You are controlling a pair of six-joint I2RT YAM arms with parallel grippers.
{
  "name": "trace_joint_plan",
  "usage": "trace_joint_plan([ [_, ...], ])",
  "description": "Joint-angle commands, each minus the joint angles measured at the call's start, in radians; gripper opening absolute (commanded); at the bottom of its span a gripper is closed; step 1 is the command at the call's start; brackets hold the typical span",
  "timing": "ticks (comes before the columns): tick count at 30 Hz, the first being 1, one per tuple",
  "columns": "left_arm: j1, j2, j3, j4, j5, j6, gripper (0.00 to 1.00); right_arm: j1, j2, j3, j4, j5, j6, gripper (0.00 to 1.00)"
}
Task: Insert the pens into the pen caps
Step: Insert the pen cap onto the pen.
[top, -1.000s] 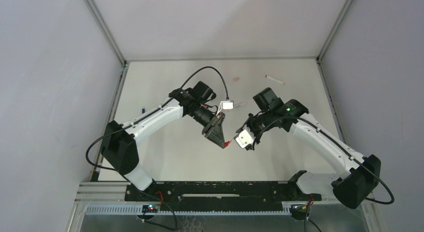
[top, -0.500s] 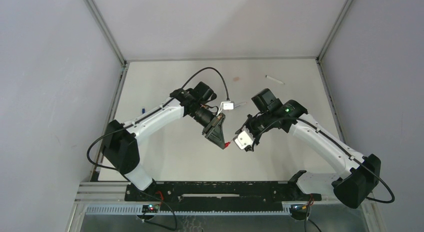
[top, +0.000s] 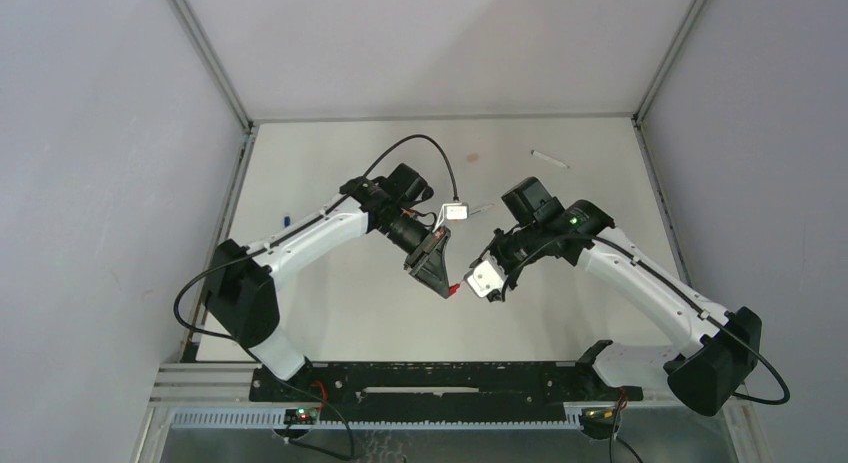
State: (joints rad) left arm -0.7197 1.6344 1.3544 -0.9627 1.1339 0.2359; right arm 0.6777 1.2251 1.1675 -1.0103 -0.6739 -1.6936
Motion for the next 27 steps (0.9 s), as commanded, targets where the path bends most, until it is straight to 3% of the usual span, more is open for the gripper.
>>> trace_joint_plan([
  [1,-0.005,-0.011,0.03,0.019,0.052,0.006,0.07,0.016,0.004,0.002,0.025,-0.014,0.036,0.0],
  [27,-0.005,-0.011,0.017,0.019,0.057,0.012,0.06,-0.001,-0.011,0.0,0.002,-0.015,0.038,0.0],
])
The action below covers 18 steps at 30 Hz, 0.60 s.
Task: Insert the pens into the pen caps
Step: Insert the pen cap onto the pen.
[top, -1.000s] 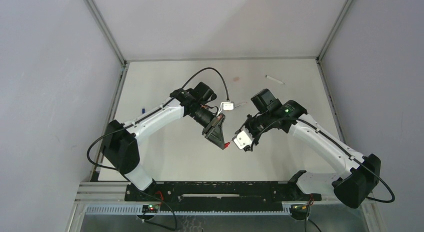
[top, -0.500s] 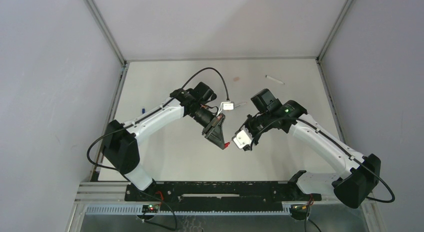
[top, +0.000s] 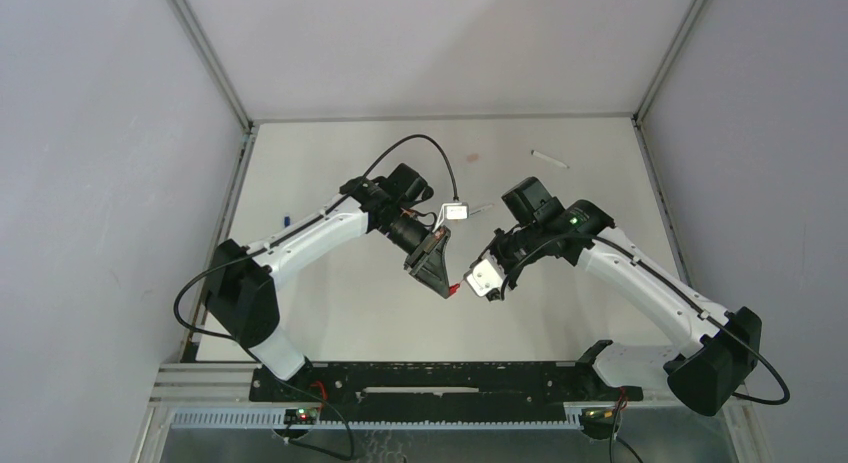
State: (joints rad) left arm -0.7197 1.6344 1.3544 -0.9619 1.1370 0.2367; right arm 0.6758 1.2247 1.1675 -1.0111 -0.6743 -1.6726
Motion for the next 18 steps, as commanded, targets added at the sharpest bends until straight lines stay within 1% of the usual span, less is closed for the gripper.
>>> trace_joint_plan([
  [1,-0.006,-0.011,0.017,0.019,0.055,0.011,0.06,0.001,-0.011,0.001,0.003,-0.015,0.017,0.0],
  [13,-0.005,-0.012,0.011,0.023,0.054,0.005,0.06,-0.009,-0.017,0.0,0.006,-0.008,0.015,0.0],
  [18,-0.006,0.0,0.028,0.022,0.053,-0.009,0.06,0.01,-0.015,0.0,-0.001,-0.015,0.011,0.0],
])
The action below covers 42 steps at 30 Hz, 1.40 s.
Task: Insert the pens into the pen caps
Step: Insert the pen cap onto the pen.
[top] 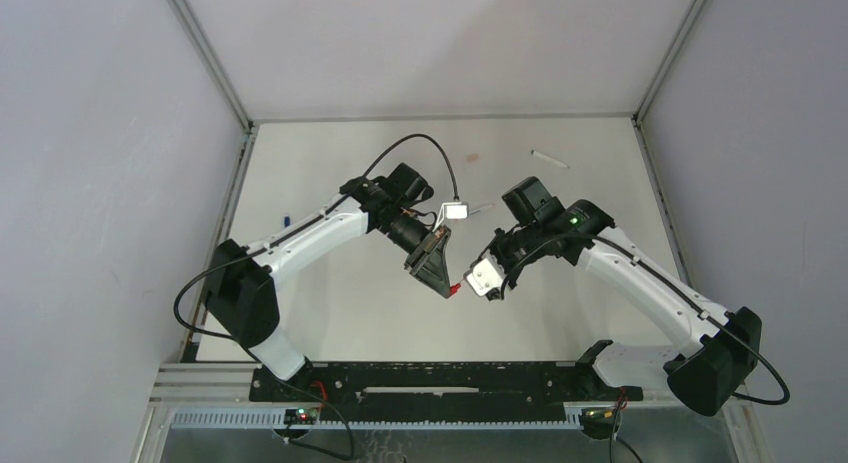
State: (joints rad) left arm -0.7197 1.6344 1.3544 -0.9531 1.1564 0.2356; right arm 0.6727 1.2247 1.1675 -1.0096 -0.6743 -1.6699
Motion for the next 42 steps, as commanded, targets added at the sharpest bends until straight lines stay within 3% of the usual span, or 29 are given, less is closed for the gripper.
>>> trace_joint_plan([
  [1,-0.006,0.001,0.031,0.014,0.034,-0.01,0.06,0.017,-0.014,0.0,-0.003,-0.013,0.007,0.0],
  [42,-0.002,0.025,-0.007,0.185,-0.026,-0.274,0.03,0.084,-0.02,-0.02,0.003,-0.084,0.108,0.0],
])
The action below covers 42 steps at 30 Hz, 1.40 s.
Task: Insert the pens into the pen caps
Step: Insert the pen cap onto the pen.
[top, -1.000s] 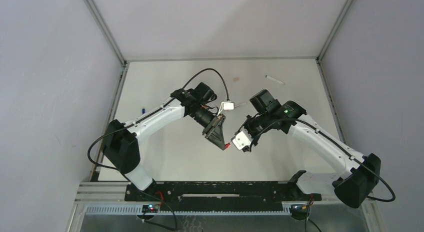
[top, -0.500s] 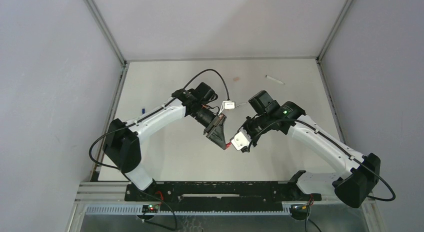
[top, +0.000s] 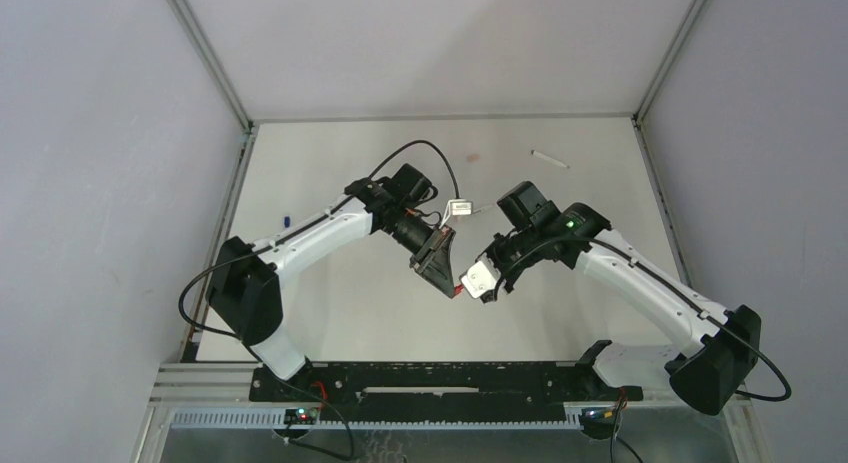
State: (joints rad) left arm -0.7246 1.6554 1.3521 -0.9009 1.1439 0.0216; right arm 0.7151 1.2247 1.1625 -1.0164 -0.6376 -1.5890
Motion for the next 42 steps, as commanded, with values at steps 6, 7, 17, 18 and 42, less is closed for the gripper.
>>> trace_joint_plan([
  [6,0.003,0.021,-0.001,0.167,-0.015,-0.102,0.05,0.047,-0.022,-0.018,0.048,-0.199,0.111,0.0],
  [7,0.003,0.024,0.0,0.169,-0.015,-0.105,0.05,0.047,-0.021,-0.018,0.055,-0.212,0.128,0.0],
  [17,0.003,0.025,0.008,0.217,-0.022,-0.155,0.17,0.02,-0.019,-0.039,0.116,-0.304,0.26,0.0],
  [18,0.004,0.022,0.007,0.217,-0.025,-0.155,0.19,0.01,-0.021,-0.045,0.116,-0.306,0.261,0.0],
  [42,0.106,-0.14,0.04,0.385,-0.148,-0.261,0.55,-0.151,-0.091,-0.143,0.104,-0.393,0.273,0.0],
])
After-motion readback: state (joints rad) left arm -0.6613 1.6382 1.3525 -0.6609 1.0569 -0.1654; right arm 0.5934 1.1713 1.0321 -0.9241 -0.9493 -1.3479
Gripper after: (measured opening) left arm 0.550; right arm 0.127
